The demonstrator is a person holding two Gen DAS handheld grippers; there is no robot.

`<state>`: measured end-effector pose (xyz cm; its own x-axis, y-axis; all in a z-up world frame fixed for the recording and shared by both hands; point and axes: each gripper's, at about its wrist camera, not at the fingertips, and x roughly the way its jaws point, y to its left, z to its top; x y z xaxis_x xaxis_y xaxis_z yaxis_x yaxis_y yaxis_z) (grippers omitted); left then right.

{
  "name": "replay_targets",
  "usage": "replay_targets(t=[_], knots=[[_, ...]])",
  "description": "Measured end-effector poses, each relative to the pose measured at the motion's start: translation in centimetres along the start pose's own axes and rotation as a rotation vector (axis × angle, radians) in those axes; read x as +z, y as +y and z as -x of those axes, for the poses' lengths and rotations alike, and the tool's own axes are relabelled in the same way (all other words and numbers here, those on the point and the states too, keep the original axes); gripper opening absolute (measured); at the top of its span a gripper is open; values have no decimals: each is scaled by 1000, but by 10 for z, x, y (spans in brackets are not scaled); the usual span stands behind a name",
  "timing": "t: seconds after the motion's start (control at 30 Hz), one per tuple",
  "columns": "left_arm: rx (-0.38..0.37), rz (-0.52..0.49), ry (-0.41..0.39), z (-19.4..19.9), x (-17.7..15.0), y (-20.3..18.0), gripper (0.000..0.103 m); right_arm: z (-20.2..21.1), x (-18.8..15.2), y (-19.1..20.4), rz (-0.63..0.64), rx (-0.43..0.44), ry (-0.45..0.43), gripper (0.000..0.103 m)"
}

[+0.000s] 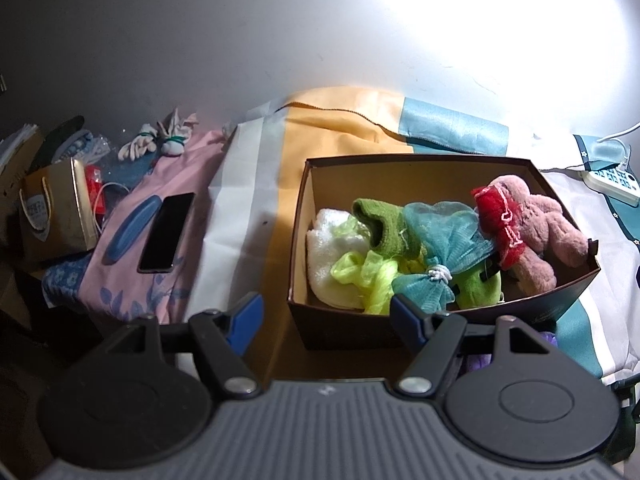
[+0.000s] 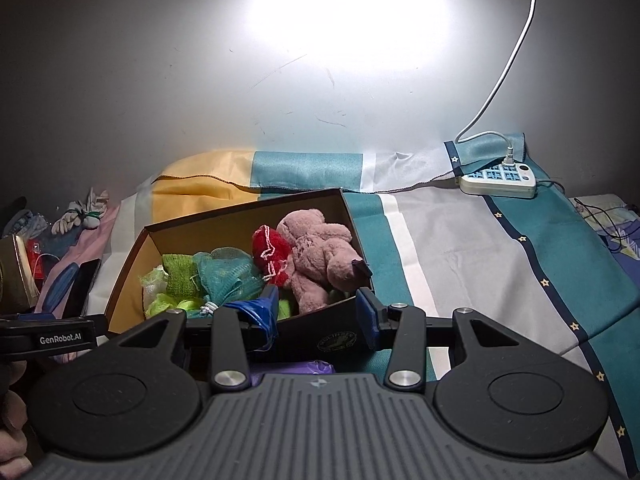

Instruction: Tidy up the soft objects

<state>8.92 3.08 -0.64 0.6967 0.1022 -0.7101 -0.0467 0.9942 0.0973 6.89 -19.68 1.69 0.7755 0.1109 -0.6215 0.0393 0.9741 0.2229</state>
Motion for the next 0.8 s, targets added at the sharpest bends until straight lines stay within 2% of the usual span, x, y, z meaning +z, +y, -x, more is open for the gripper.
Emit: replay_targets(t=[0.23, 0.53, 0.8], knots=[[-10, -5, 35, -8, -2, -3, 73, -2, -5, 1, 8, -24, 8, 26], [-15, -10, 38, -12, -2, -6, 73, -3, -6, -2, -7, -53, 5, 26], [-13, -14, 38, -16, -2, -6, 73, -3, -4, 0, -2, -39, -13, 27]])
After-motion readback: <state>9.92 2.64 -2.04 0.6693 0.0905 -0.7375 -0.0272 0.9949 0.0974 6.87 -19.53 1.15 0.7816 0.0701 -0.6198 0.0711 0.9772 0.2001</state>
